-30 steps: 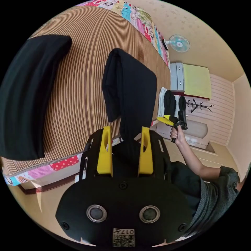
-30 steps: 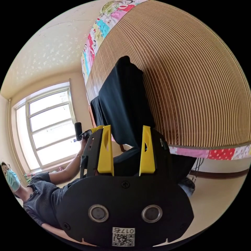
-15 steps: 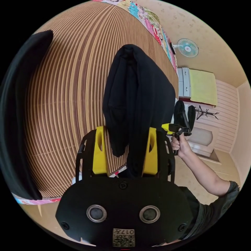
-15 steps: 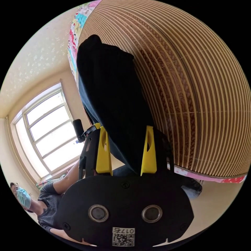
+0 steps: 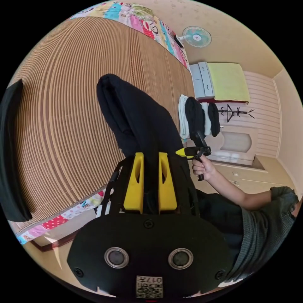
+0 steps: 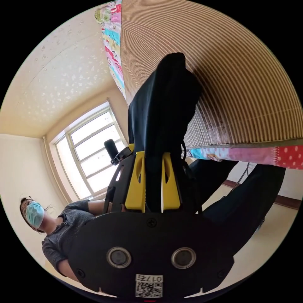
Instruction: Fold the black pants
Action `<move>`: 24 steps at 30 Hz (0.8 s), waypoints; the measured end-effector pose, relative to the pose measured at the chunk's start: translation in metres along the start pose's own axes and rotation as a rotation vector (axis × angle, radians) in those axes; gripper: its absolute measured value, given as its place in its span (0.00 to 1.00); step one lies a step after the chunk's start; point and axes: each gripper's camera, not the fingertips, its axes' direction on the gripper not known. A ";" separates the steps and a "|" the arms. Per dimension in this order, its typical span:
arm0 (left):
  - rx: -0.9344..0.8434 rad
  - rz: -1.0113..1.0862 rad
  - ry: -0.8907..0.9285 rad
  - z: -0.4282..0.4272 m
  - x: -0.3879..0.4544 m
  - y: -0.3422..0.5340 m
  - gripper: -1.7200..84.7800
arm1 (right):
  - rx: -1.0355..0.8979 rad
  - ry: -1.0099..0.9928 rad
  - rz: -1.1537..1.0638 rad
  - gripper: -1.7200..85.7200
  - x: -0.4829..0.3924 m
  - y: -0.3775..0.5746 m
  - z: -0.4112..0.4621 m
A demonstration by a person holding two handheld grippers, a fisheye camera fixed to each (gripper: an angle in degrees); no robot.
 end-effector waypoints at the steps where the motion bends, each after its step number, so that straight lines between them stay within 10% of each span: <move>1: 0.005 0.017 0.020 0.013 0.022 -0.007 0.10 | 0.010 -0.003 -0.010 0.11 -0.003 0.005 -0.013; 14: 0.092 0.347 0.195 0.210 0.270 -0.159 0.11 | 0.375 0.484 -0.268 0.11 -0.123 0.090 -0.309; 24: -0.188 0.069 -0.047 0.383 0.258 -0.197 0.09 | 0.722 0.977 -0.092 0.04 -0.098 0.097 -0.260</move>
